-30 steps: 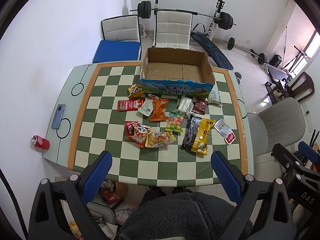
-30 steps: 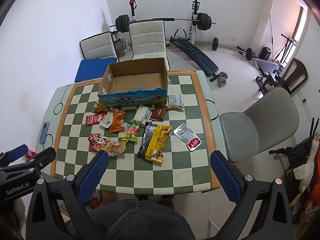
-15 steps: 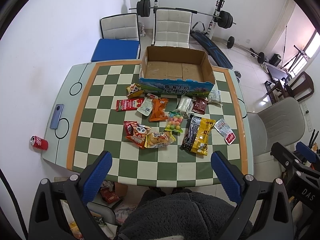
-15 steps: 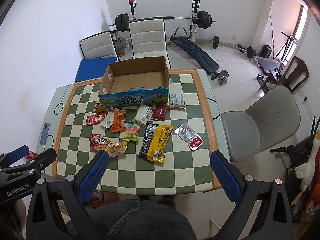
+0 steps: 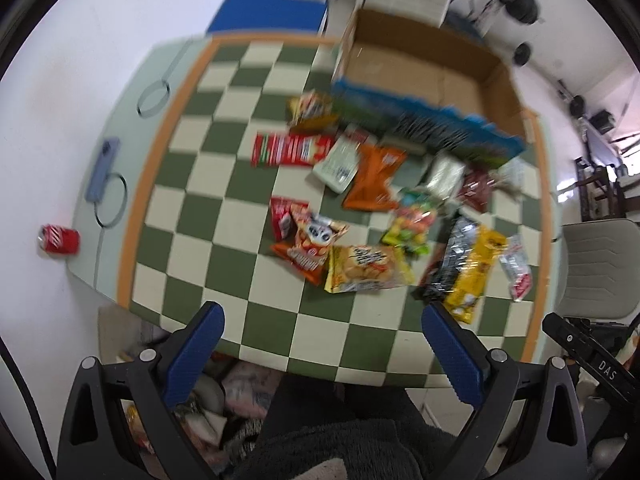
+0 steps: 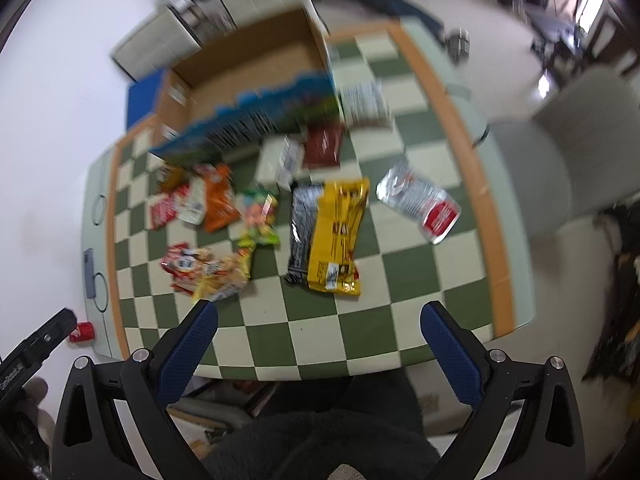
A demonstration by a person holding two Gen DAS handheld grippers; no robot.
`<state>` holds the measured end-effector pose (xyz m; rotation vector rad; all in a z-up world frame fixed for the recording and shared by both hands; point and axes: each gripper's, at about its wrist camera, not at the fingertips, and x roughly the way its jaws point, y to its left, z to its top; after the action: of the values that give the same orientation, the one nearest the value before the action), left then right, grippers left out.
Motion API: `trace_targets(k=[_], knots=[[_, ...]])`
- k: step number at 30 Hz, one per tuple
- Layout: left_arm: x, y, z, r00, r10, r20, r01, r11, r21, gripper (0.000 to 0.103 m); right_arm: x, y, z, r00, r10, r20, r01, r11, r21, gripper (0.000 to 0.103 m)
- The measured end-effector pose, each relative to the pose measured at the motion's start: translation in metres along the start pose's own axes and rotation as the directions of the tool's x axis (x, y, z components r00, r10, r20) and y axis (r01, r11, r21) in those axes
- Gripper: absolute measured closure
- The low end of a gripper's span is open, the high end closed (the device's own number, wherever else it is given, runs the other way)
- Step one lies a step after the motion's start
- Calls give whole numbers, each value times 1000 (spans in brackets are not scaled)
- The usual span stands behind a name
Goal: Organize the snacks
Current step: 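Grasp the panda-print orange packet with the left tool while the right grasps the yellow-black bag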
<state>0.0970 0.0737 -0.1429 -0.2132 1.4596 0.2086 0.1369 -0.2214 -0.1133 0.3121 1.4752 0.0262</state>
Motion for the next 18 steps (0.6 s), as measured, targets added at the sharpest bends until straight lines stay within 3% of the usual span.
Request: trace_targets(k=[5, 10, 14, 18], knots=[[71, 8, 26, 993, 47, -107, -50, 999, -17, 2, 97, -10, 26, 987, 23, -160, -15, 999, 50, 0], [131, 10, 42, 963, -52, -264, 30, 996, -86, 2, 165, -12, 43, 967, -10, -253, 29, 997, 69, 0], [158, 5, 59, 970, 57, -237, -68, 997, -39, 2, 205, -6, 54, 950, -16, -311, 40, 997, 71, 0], [182, -8, 67, 960, 147, -239, -125, 987, 103, 2, 230, 0, 62, 944, -69, -323, 89, 995, 45, 0]])
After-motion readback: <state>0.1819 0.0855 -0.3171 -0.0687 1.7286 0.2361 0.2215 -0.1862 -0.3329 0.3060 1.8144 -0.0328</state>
